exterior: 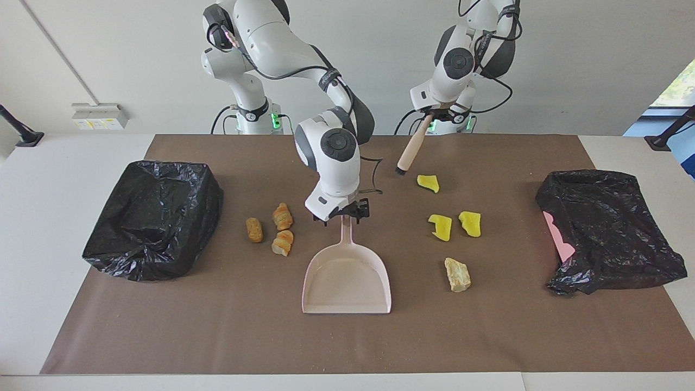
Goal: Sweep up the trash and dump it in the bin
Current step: 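Place the dustpan near the yellow pieces with the right gripper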
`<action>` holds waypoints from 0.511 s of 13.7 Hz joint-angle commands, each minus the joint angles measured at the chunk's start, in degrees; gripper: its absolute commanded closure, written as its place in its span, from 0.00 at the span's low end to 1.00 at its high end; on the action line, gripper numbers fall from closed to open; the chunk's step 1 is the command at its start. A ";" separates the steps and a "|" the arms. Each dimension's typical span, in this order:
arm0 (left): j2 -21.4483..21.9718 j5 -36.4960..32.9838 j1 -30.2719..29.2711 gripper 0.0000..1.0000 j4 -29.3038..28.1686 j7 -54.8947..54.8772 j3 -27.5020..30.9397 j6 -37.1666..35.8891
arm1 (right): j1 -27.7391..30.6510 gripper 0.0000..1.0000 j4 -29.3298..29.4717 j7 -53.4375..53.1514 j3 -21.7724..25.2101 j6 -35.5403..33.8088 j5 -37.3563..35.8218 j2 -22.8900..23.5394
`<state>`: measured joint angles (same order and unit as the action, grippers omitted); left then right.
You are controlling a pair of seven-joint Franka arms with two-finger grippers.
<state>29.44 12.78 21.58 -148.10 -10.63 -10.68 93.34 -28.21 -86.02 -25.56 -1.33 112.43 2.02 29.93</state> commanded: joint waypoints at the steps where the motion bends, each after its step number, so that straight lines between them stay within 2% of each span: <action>1: 2.03 1.01 0.23 1.00 -4.74 -3.25 0.93 5.61 | 0.52 0.52 -1.69 2.44 -0.34 1.74 0.79 -0.66; 2: 1.68 1.01 -2.22 1.00 -4.75 -5.52 1.01 6.41 | 0.52 0.68 -2.30 2.45 -0.42 2.35 0.88 -0.75; 3: 1.50 1.01 -6.16 1.00 -4.75 -8.07 0.93 6.85 | 0.52 0.90 -2.57 2.45 -0.34 2.88 1.57 -0.83; 4: 0.89 1.01 -8.98 1.00 -4.75 -11.23 1.01 7.64 | 0.52 1.00 -2.57 2.36 -0.34 2.80 2.10 -0.92; 6: -0.60 0.93 -14.17 1.00 -4.48 -15.63 0.93 12.02 | 0.61 1.00 -2.31 2.18 -0.34 2.01 1.85 -0.83; 7: -1.48 0.93 -14.80 1.00 -4.31 -16.70 0.93 14.31 | 0.78 1.00 -2.22 2.10 -0.25 1.66 1.15 -0.83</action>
<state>28.97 12.80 9.29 -151.94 -24.10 -9.54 103.46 -28.16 -87.01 -24.97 -1.32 113.60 2.86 29.92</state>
